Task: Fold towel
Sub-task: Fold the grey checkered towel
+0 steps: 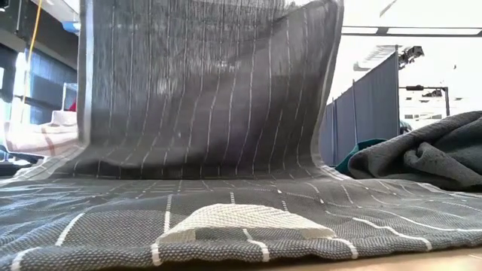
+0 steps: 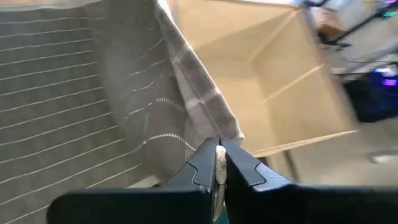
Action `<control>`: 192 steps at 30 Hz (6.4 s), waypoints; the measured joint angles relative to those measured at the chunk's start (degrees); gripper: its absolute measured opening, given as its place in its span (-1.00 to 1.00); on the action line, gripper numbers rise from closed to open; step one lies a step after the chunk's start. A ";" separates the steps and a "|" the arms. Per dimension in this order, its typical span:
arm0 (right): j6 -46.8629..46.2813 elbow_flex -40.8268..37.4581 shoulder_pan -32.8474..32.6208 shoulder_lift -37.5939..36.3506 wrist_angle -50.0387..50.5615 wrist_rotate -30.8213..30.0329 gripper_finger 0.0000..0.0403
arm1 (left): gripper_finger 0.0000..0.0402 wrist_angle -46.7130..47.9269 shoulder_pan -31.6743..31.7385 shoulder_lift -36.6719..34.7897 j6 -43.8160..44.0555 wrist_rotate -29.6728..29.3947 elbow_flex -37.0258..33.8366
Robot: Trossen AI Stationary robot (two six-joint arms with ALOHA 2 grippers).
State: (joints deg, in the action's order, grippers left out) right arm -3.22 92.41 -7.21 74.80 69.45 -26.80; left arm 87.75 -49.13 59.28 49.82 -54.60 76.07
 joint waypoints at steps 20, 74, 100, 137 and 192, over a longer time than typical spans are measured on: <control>-9.31 -39.89 -8.31 -9.50 -26.91 21.54 -1.00 | -1.00 -28.53 -8.21 10.34 10.85 17.18 -9.41; -47.69 -50.46 -25.96 -2.47 -45.94 44.21 -0.32 | -0.58 -73.81 -5.20 26.66 21.54 52.26 -27.69; -43.09 -50.53 -30.22 12.96 -58.87 34.51 -0.84 | -0.93 -82.45 -4.36 28.18 19.54 40.61 -42.93; -25.79 -50.23 -8.23 24.11 -67.74 12.82 -1.00 | -1.00 -100.08 -5.46 32.78 17.44 53.37 -46.38; -7.54 -50.48 6.50 -3.55 -48.78 17.18 -0.09 | -0.73 -52.02 29.75 -16.03 -20.50 28.31 -44.90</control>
State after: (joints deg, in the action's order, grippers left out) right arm -10.76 41.93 -0.71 71.25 20.67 -9.62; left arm 35.73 -19.38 43.24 29.32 -26.29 31.17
